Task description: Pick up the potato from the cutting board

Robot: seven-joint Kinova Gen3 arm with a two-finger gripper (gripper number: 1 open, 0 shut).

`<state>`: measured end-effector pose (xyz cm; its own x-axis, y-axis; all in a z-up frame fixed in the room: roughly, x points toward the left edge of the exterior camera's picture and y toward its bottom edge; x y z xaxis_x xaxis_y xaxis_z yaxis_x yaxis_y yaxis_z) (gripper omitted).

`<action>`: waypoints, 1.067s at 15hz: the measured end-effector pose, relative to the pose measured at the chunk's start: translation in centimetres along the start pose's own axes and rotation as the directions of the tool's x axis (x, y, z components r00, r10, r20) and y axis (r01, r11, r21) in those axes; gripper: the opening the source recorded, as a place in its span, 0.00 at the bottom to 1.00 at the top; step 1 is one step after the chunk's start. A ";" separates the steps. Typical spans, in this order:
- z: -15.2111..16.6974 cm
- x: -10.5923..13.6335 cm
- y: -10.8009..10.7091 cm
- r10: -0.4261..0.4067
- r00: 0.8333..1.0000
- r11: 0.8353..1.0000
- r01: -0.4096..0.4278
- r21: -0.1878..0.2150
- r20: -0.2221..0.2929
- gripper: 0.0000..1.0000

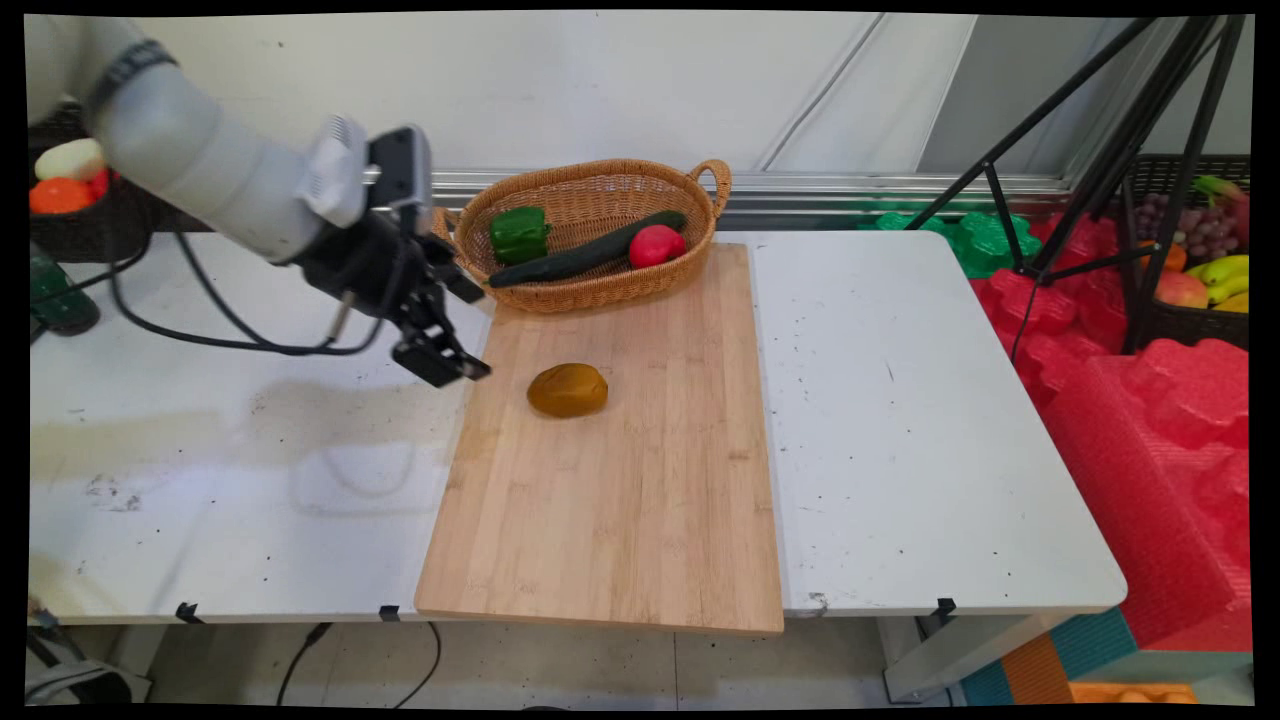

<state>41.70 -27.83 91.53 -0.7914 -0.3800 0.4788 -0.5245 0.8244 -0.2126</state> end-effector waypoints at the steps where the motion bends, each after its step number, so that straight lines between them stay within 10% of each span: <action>1: 0.9 0.4 0.1 0.000 1.000 1.000 0.000 -0.003 0.002 1.00; 16: 12.2 3.7 0.1 -0.058 0.997 0.997 0.061 -0.042 0.059 1.00</action>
<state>34.95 -34.30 82.85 -0.7765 -0.4517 0.4392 -0.5582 0.8166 -0.1470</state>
